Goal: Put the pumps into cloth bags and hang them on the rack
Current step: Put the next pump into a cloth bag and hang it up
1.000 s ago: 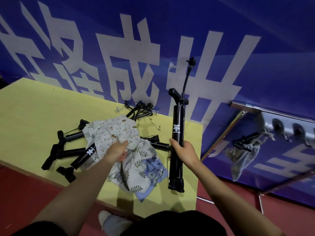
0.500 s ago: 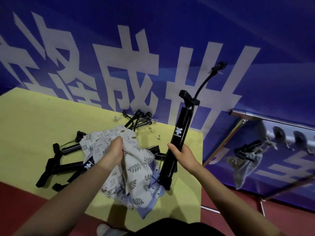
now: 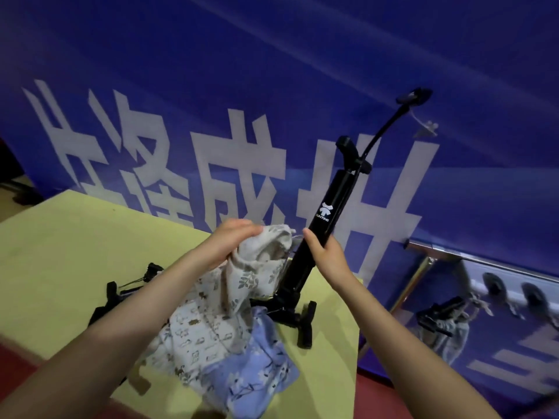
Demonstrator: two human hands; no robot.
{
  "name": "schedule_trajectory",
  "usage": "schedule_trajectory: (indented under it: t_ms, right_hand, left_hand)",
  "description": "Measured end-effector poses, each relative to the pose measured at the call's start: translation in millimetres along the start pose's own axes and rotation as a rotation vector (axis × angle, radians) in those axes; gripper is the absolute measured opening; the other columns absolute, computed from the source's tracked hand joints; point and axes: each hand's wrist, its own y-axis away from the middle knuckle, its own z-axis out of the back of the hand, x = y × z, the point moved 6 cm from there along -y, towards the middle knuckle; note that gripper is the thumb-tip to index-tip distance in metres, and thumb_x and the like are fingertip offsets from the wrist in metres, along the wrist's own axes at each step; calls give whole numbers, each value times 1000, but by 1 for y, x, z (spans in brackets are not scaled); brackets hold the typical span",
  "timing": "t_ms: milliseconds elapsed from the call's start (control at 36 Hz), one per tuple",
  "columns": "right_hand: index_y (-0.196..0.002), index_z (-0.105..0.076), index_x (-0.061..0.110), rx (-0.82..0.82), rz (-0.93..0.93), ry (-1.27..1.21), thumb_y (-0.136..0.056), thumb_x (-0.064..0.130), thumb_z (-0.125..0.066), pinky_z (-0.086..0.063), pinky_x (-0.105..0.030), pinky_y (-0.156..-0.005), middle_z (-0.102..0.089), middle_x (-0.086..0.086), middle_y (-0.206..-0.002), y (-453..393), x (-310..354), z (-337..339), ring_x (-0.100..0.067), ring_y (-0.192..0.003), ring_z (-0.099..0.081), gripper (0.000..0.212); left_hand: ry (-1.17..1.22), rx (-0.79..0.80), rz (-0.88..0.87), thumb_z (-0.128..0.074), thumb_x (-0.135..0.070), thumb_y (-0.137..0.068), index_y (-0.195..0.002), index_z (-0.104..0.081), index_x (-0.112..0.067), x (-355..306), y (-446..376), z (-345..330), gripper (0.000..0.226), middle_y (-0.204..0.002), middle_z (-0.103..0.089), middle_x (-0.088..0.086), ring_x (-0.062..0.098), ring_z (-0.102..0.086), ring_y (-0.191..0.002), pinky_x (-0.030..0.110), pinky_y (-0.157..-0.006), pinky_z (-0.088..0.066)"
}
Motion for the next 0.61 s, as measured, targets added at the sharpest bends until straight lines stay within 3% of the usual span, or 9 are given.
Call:
schedule_trajectory:
  t_ms: [111,194,278,361,444,500,528,583,611]
  right_hand:
    - [-81,-48,12,-32,30,-31,-98,38,-51,-43,-29,-63,-50,-6,-73,1,5,4,-16,-67,-53,32]
    - [-82,-49,11,-51,49,-64,-98,38,-51,-45,-31,-65,-51,-7,-75,4,6,5,-17,-70,-55,31]
    - [-83,-52,13,-76,37,-70,-99,38,-50,-49,-26,-66,-59,-1,-76,7,6,3,-14,-75,-61,30]
    - [-82,-54,20,-82,41,-66,-98,39,-51,-50,-24,-67,-62,1,-81,10,7,-9,-12,-80,-63,25]
    - [-87,-58,14,-64,58,-58,-98,37,-53,-44,-12,-58,-61,4,-78,14,5,-28,-5,-73,-61,25]
    - [-92,-61,9,-41,64,-57,-97,37,-54,-43,-10,-57,-63,5,-79,17,0,-42,-1,-71,-61,29]
    - [-93,-61,9,-32,65,-60,-97,37,-54,-43,-13,-59,-63,6,-79,19,-2,-48,-1,-71,-61,29]
    - [-95,-59,12,-25,68,-69,-96,37,-56,-44,-17,-63,-62,9,-79,23,-5,-59,0,-73,-60,25]
    - [-97,-59,12,-25,71,-75,-96,37,-56,-44,-17,-63,-62,10,-80,25,-6,-62,0,-74,-60,25]
  left_hand:
    - [-222,-61,109,-64,-56,-65,-78,-58,-20,40,10,6,39,-74,-54,6,16,-51,-72,31,-70,-37]
    - [-294,-63,108,-57,-41,-93,-67,-50,-17,60,27,0,35,-62,-46,3,15,-45,-60,28,-63,-36]
    - [-324,-54,120,-45,-33,-101,-82,-54,-17,74,43,-9,26,-79,-52,1,15,-50,-76,28,-69,-39]
    - [-164,-51,184,-41,-22,-103,-100,-61,-12,83,53,-23,23,-100,-55,-5,12,-53,-97,27,-89,-37]
    - [179,-121,308,-41,-19,-102,-132,-49,-7,90,61,-32,33,-120,-50,-1,19,-45,-123,32,-106,-31]
    - [321,-194,362,-46,-24,-98,-121,-54,-5,97,63,-30,31,-118,-60,7,27,-52,-121,42,-111,-35]
    - [361,-220,369,-52,-30,-90,-118,-57,0,105,60,-27,42,-112,-63,14,29,-56,-115,46,-109,-39]
    - [405,-214,372,-55,-39,-75,-106,-60,5,110,58,-23,54,-106,-60,18,30,-59,-101,49,-102,-43]
    - [413,-204,356,-53,-37,-80,-100,-60,5,103,62,-22,47,-103,-57,19,31,-57,-97,49,-101,-44]
